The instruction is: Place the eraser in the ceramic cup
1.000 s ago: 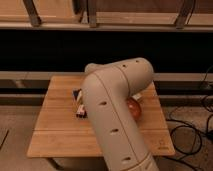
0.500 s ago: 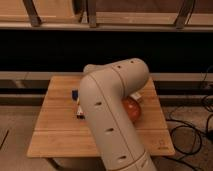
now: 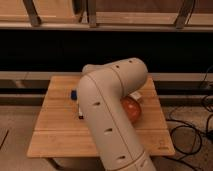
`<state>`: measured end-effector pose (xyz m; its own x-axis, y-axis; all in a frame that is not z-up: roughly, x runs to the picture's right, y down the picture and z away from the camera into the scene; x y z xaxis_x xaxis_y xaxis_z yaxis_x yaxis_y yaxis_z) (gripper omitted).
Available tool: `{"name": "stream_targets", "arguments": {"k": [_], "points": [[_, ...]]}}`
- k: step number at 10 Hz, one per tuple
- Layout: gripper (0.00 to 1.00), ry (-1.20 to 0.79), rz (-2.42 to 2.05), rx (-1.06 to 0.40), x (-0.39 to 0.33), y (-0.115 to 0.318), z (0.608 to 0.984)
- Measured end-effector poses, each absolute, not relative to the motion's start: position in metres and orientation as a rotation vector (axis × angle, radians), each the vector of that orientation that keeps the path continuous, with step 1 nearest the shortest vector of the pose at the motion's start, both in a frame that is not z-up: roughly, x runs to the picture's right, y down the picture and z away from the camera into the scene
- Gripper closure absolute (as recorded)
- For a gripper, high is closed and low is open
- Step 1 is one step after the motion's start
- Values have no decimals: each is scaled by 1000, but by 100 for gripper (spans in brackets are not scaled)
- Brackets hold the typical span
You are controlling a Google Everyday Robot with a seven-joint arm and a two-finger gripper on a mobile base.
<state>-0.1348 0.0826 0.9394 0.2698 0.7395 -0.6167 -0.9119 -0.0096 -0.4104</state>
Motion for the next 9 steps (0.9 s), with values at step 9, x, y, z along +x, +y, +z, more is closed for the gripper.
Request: {"name": "stream_targets", "arguments": {"k": [9], "points": [[100,-159,1125,-358,-78,-92,768]]}}
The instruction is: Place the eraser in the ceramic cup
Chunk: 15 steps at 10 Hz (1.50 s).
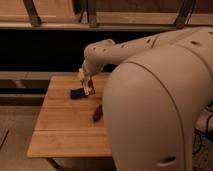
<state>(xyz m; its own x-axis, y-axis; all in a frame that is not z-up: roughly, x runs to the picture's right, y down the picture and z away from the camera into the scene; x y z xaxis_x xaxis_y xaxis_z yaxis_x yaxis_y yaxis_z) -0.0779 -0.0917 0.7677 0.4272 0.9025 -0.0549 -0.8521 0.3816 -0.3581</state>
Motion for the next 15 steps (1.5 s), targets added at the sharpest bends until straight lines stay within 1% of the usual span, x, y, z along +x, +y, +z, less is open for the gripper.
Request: {"name": "stream_targets", "arguments": {"k": [1,3,4,9,12,15], "points": [[100,-174,1111,-263,-50,-125,758],[100,-197,1090,-160,-15,-165,742],[100,-202,1080,-132,-2,-175,736],[100,-204,1090,-137,-4,-172,739],[100,-279,1173,-134,-6,-170,766],[100,-348,1237,-95,12,-173,790]]}}
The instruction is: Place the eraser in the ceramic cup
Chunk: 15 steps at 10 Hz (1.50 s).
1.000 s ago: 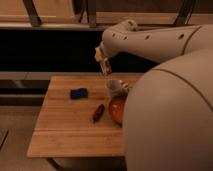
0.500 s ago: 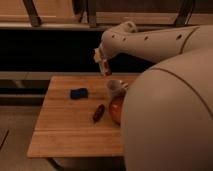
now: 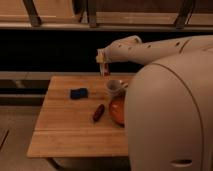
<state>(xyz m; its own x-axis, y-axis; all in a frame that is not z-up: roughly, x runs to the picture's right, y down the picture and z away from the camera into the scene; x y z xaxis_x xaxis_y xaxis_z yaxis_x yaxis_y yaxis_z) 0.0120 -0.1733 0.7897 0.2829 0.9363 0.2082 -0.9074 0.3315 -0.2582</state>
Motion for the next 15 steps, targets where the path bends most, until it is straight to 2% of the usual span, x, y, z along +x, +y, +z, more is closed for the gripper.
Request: {"name": "stream_targets", "arguments": {"k": [5,11,15], "points": [[100,-308,1303,-78,54,-147,818],[100,-283,1328,-102,56,-124,840],[100,-266,1333,-76,67,-126,844]]}}
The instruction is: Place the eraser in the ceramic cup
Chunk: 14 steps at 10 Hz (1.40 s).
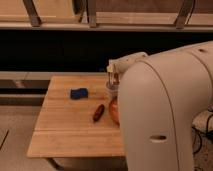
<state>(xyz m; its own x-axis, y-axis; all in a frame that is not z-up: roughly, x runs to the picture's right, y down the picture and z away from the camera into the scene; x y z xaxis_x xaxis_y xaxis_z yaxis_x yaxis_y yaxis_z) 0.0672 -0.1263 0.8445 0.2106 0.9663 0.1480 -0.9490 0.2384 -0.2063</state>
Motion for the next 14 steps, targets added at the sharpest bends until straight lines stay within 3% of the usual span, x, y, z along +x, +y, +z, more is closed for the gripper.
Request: {"name": "stream_targets", "arguments": {"k": [12,14], "points": [[100,-296,1356,-86,67,-122,860],[91,-298,1353,-88,64,-122,860]]}}
